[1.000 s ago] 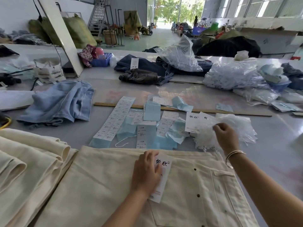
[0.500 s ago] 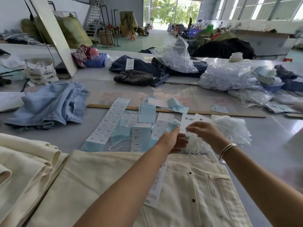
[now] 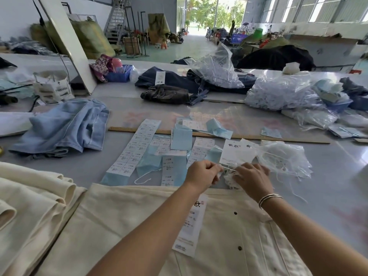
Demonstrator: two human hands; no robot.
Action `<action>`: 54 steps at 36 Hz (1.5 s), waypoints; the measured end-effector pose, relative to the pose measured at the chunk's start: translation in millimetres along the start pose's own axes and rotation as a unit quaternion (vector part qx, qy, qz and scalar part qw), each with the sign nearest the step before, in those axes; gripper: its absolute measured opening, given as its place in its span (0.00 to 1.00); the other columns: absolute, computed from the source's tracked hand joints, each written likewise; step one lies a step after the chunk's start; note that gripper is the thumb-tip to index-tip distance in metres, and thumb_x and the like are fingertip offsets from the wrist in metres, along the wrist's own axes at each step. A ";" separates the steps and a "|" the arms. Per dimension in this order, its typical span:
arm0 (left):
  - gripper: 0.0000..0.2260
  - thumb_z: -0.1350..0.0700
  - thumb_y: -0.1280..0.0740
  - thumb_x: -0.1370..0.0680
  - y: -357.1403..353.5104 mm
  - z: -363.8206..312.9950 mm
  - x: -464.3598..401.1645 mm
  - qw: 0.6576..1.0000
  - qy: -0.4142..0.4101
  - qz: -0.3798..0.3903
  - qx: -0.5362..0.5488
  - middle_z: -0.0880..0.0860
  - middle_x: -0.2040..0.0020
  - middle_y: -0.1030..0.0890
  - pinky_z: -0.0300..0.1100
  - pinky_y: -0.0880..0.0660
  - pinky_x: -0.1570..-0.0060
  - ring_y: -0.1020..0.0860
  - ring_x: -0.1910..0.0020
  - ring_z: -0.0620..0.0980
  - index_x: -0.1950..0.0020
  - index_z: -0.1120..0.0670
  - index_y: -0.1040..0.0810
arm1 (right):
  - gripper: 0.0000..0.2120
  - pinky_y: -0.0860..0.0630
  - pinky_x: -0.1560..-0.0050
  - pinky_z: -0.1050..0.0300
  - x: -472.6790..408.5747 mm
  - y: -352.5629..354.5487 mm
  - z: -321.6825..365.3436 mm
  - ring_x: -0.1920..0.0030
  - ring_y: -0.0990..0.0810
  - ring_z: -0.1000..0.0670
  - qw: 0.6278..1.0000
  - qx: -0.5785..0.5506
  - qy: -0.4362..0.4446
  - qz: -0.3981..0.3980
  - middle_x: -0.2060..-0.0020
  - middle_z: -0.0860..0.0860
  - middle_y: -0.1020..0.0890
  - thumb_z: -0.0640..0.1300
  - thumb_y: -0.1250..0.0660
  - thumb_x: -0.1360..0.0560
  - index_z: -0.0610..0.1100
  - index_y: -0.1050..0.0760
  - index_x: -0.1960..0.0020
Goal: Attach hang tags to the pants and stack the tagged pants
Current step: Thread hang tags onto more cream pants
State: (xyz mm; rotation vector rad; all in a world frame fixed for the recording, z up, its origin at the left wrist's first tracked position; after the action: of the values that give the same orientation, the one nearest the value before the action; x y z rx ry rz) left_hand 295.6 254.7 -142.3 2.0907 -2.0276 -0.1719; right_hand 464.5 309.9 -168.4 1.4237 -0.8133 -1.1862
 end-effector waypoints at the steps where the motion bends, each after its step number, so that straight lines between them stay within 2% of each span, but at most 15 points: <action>1: 0.08 0.55 0.34 0.21 2.9 0.4 2.7 1.000 -0.008 0.001 -0.017 0.47 0.72 0.23 0.37 0.24 0.63 0.26 0.73 0.41 0.55 0.57 0.17 | 0.09 0.40 0.44 0.50 -1.4 3.3 -1.8 0.43 0.26 0.46 1.000 -0.010 0.001 -0.021 0.46 0.53 0.20 0.54 0.35 0.24 0.54 0.21 0.46; 5: 0.08 0.56 0.34 0.21 27.7 7.2 9.4 1.000 -0.004 -0.020 -0.005 0.47 0.71 0.23 0.35 0.26 0.65 0.26 0.76 0.38 0.56 0.54 0.17 | 0.10 0.35 0.47 0.51 -7.8 9.7 -19.6 0.46 0.24 0.43 0.999 0.001 -0.036 -0.038 0.48 0.48 0.19 0.51 0.35 0.23 0.48 0.20 0.47; 10: 0.06 0.56 0.32 0.22 53.9 2.9 15.4 0.998 -0.029 0.001 -0.052 0.46 0.73 0.22 0.32 0.25 0.67 0.26 0.76 0.38 0.54 0.54 0.16 | 0.17 0.42 0.38 0.50 -2.4 12.5 -38.5 0.34 0.33 0.44 0.998 -0.005 -0.066 0.023 0.34 0.49 0.27 0.52 0.34 0.25 0.52 0.25 0.36; 14: 0.06 0.54 0.31 0.23 66.1 -4.5 18.6 0.992 -0.045 0.016 -0.118 0.44 0.75 0.22 0.31 0.27 0.67 0.26 0.76 0.38 0.59 0.49 0.17 | 0.14 0.33 0.42 0.44 22.8 54.4 0.3 0.43 0.26 0.42 0.967 -0.209 -0.081 -0.124 0.43 0.44 0.22 0.37 0.30 0.29 0.45 0.20 0.44; 16: 0.07 0.53 0.31 0.23 68.7 -8.0 19.4 0.990 -0.046 0.021 -0.131 0.45 0.73 0.21 0.33 0.26 0.65 0.26 0.76 0.38 0.59 0.50 0.17 | 0.08 0.26 0.55 0.48 40.7 51.1 34.5 0.57 0.21 0.47 0.902 -0.417 -0.078 -0.084 0.57 0.46 0.17 0.36 0.32 0.27 0.47 0.18 0.56; 20: 0.06 0.54 0.31 0.23 63.3 -17.6 27.8 0.987 -0.066 0.039 -0.141 0.46 0.72 0.21 0.37 0.24 0.62 0.25 0.75 0.39 0.55 0.54 0.16 | 0.24 0.25 0.61 0.58 88.6 -5.5 134.6 0.63 0.20 0.49 0.596 -0.744 -0.187 0.238 0.59 0.43 0.16 0.56 0.44 0.21 0.42 0.15 0.55; 23: 0.06 0.56 0.31 0.23 51.3 -17.0 42.2 0.985 -0.068 0.091 -0.126 0.46 0.73 0.21 0.34 0.24 0.65 0.23 0.73 0.40 0.56 0.55 0.16 | 0.25 0.26 0.54 0.54 83.0 -4.8 157.1 0.61 0.19 0.45 0.426 -0.839 -0.242 0.237 0.59 0.40 0.18 0.54 0.45 0.20 0.36 0.18 0.54; 27: 0.06 0.57 0.31 0.23 48.8 2.9 60.1 0.988 -0.048 0.108 -0.096 0.46 0.74 0.21 0.33 0.26 0.68 0.23 0.74 0.42 0.59 0.52 0.17 | 0.17 0.19 0.58 0.54 57.6 9.5 140.6 0.59 0.17 0.45 0.309 -0.896 -0.291 0.133 0.58 0.42 0.16 0.49 0.45 0.19 0.37 0.23 0.48; 30: 0.05 0.57 0.31 0.22 47.1 28.3 71.0 0.990 -0.011 0.115 -0.077 0.46 0.74 0.21 0.34 0.26 0.67 0.24 0.73 0.42 0.56 0.55 0.16 | 0.15 0.18 0.66 0.56 50.7 7.3 126.3 0.65 0.15 0.48 0.280 -0.901 -0.313 0.106 0.63 0.44 0.15 0.45 0.44 0.18 0.38 0.23 0.50; 33: 0.06 0.57 0.31 0.23 44.3 52.3 76.8 0.991 0.020 0.113 -0.074 0.46 0.74 0.21 0.38 0.25 0.65 0.24 0.72 0.45 0.54 0.59 0.17 | 0.09 0.29 0.79 0.66 50.1 2.0 115.4 0.80 0.27 0.56 0.300 -0.892 -0.318 0.115 0.78 0.52 0.26 0.41 0.43 0.19 0.41 0.24 0.50; 36: 0.09 0.53 0.30 0.23 39.7 65.7 77.8 0.986 0.024 0.108 -0.123 0.49 0.63 0.18 0.40 0.24 0.56 0.22 0.64 0.46 0.47 0.57 0.17 | 0.08 0.44 0.83 0.66 49.1 1.4 99.2 0.83 0.42 0.57 0.420 -0.853 -0.289 0.111 0.80 0.54 0.38 0.40 0.43 0.19 0.44 0.26 0.46; 40: 0.23 0.45 0.30 0.25 45.8 63.6 73.7 0.964 -0.031 0.019 -0.263 0.48 0.40 0.27 0.31 0.30 0.46 0.26 0.46 0.44 0.32 0.49 0.26 | 0.07 0.45 0.82 0.67 52.4 7.1 83.8 0.80 0.41 0.57 0.559 -0.771 -0.281 0.121 0.76 0.53 0.34 0.49 0.38 0.22 0.46 0.27 0.49; 42: 0.29 0.40 0.31 0.27 42.7 60.4 73.4 0.942 -0.057 -0.025 -0.331 0.49 0.36 0.31 0.38 0.34 0.37 0.31 0.38 0.48 0.29 0.50 0.31 | 0.13 0.45 0.81 0.67 56.6 4.7 84.3 0.79 0.39 0.56 0.577 -0.748 -0.291 0.154 0.73 0.53 0.33 0.53 0.43 0.21 0.45 0.28 0.47; 47: 0.37 0.33 0.34 0.30 28.5 71.2 72.1 0.919 -0.028 -0.098 -0.380 0.50 0.31 0.39 0.44 0.38 0.34 0.37 0.32 0.50 0.28 0.49 0.37 | 0.15 0.43 0.81 0.66 62.0 2.8 86.0 0.76 0.39 0.56 0.628 -0.718 -0.282 0.101 0.71 0.51 0.34 0.39 0.48 0.20 0.39 0.24 0.44; 54: 0.26 0.45 0.33 0.26 31.8 67.5 73.0 0.942 -0.058 -0.141 -0.299 0.49 0.33 0.30 0.41 0.36 0.35 0.32 0.34 0.49 0.30 0.50 0.31 | 0.13 0.40 0.78 0.67 72.9 19.6 87.4 0.78 0.37 0.57 0.694 -0.692 -0.197 0.031 0.72 0.49 0.25 0.33 0.42 0.20 0.44 0.22 0.44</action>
State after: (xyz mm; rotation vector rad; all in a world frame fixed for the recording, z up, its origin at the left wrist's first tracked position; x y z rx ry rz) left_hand 251.5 176.0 -194.8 1.9710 -1.4536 -0.8587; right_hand 403.5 212.1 -161.3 -0.1353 -0.0345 -1.5026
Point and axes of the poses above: each hand's wrist, its own x-axis away from the middle knuckle, its own y-axis out of the back of the hand, z = x × y, the point moved 9 cm from there along -x, towards the middle knuckle
